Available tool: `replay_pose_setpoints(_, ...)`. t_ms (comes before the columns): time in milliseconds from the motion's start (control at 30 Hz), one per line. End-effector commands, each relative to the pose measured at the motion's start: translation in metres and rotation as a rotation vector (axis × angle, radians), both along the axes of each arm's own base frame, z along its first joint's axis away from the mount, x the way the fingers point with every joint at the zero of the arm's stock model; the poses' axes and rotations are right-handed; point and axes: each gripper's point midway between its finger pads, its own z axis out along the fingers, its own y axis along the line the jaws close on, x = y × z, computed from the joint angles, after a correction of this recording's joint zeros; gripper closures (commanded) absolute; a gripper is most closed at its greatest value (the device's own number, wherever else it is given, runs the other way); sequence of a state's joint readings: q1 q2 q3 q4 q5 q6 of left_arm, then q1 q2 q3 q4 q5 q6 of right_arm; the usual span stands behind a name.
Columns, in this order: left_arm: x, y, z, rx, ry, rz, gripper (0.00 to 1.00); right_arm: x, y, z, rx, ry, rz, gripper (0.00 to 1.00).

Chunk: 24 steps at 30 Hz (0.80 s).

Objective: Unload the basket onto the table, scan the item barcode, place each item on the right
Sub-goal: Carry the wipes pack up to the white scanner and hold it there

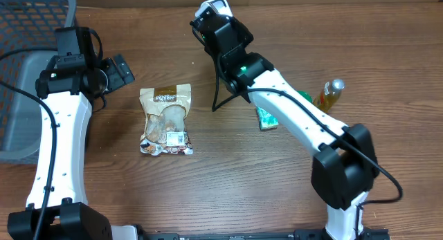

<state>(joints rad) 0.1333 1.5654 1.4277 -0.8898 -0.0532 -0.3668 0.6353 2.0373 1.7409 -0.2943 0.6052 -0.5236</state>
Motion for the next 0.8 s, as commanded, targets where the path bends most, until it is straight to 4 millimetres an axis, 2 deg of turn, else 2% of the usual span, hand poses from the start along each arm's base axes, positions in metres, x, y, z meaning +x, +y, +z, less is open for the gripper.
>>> replay_pose_setpoints(0, 0.002, 0.005, 0.002, 0.008, -0.006, 0.008, 0.00, 0.016, -0.001, 0.003, -0.095, -0.070, -0.008, 0.96)
replay_pose_setpoints(233, 0.002, 0.005, 0.002, 0.008, -0.006, 0.008, 0.00, 0.047, 0.010, -0.013, -0.176, -0.210, -0.020, 0.96)
replay_pose_setpoints(400, 0.002, 0.005, 0.002, 0.008, -0.006, 0.008, 0.00, 0.065, 0.003, -0.017, -0.222, -0.321, -0.077, 0.96)
replay_pose_setpoints(533, 0.002, 0.005, 0.002, 0.008, -0.006, 0.008, 0.00, 0.076, -0.005, -0.028, -0.247, -0.362, -0.094, 0.96)
replay_pose_setpoints(767, 0.002, 0.005, 0.002, 0.008, -0.006, 0.008, 0.00, 0.086, -0.021, -0.050, -0.257, -0.340, -0.119, 0.96)
